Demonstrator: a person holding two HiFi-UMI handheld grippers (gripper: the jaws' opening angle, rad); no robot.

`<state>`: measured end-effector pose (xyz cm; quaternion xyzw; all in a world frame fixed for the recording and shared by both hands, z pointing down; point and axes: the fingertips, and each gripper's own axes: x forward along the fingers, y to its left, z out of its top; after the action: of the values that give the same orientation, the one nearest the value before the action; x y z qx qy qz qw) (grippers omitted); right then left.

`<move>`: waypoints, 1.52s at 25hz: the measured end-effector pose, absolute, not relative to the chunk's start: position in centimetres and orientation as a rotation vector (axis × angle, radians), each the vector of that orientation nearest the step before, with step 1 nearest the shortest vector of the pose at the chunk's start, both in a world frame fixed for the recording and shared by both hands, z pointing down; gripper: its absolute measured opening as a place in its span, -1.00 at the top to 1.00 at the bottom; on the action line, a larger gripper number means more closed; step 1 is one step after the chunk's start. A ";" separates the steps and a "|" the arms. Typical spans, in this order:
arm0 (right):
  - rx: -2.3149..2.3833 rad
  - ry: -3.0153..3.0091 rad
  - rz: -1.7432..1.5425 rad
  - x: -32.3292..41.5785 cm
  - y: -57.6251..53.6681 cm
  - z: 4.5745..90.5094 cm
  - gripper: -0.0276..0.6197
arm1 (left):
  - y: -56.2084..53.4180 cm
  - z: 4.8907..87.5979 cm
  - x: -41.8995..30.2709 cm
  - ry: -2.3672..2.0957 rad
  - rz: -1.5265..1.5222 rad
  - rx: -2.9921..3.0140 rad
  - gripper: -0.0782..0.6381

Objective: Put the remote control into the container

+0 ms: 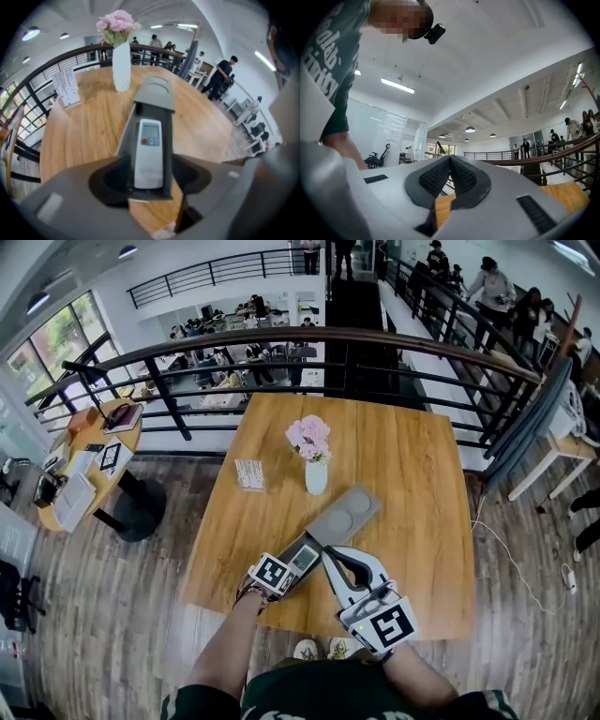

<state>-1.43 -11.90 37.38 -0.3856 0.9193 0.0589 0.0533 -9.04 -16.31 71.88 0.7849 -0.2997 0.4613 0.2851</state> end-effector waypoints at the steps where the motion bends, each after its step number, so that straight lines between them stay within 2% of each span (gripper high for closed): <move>1: -1.168 2.797 0.181 -1.5 -11.9 37.3 0.87 | -16.2 71.8 -9.1 -0.804 1.233 2.098 0.02; 13: -1.161 2.805 0.172 -1.2 -11.9 37.6 0.87 | -16.9 67.4 -7.4 -0.907 1.121 2.224 0.04; 38: -1.195 2.801 0.111 0.5 -13.4 38.1 0.87 | -15.9 47.8 -5.3 -1.114 0.732 2.772 0.15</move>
<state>0.46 -13.45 38.13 -0.3916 0.9182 0.0364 0.0473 -5.29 -15.90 47.75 0.9008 -0.3619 0.2378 0.0330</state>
